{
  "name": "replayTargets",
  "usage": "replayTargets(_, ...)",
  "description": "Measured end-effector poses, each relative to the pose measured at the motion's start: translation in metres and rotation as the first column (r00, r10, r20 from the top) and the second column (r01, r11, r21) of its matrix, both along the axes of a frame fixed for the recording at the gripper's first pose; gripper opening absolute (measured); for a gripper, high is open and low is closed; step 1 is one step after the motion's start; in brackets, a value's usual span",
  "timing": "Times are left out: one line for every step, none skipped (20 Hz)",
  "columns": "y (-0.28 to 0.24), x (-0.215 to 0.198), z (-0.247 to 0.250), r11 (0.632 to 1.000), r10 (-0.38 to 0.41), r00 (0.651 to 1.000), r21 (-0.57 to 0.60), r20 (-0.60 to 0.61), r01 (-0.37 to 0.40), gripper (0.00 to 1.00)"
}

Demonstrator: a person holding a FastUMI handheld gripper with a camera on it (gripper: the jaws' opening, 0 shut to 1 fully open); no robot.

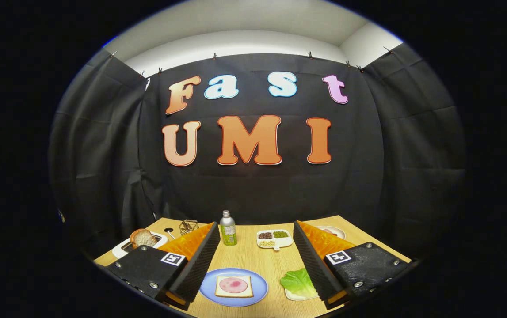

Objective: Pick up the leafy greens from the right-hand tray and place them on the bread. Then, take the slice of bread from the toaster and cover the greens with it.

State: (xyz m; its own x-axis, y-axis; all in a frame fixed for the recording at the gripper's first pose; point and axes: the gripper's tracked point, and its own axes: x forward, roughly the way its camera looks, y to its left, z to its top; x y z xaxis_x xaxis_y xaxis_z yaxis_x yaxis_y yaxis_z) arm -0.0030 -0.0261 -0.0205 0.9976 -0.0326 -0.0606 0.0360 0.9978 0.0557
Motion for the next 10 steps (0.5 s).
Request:
replayTargets(-0.001, 0.000, 0.000, 1.000, -0.003, 1.000, 0.001, -0.002, 0.003, 0.99)
replayTargets(-0.002, 0.000, -0.001, 1.000, -0.005, 1.000, 0.003, -0.003, 0.005, 0.99)
replayTargets(-0.003, 0.000, -0.001, 1.000, -0.007, 1.000, 0.003, -0.004, 0.007, 0.99)
replayTargets(-0.004, -0.001, -0.001, 1.000, -0.009, 1.000, 0.001, -0.004, 0.009, 0.99)
replayTargets(-0.005, -0.001, -0.002, 1.000, -0.011, 1.000, -0.002, -0.005, 0.011, 0.99)
replayTargets(-0.007, 0.000, -0.003, 1.000, -0.013, 1.000, -0.004, -0.008, 0.013, 0.99)
replayTargets(-0.008, 0.000, -0.004, 1.000, -0.017, 1.000, -0.007, -0.012, 0.017, 0.99)
replayTargets(-0.011, 0.000, -0.007, 1.000, -0.020, 1.000, -0.007, -0.018, 0.020, 0.99)
replayTargets(-0.013, 0.001, -0.009, 1.000, -0.025, 0.999, -0.005, -0.024, 0.025, 0.99)
replayTargets(-0.017, 0.002, -0.011, 0.999, -0.032, 0.999, 0.000, -0.030, 0.032, 0.99)
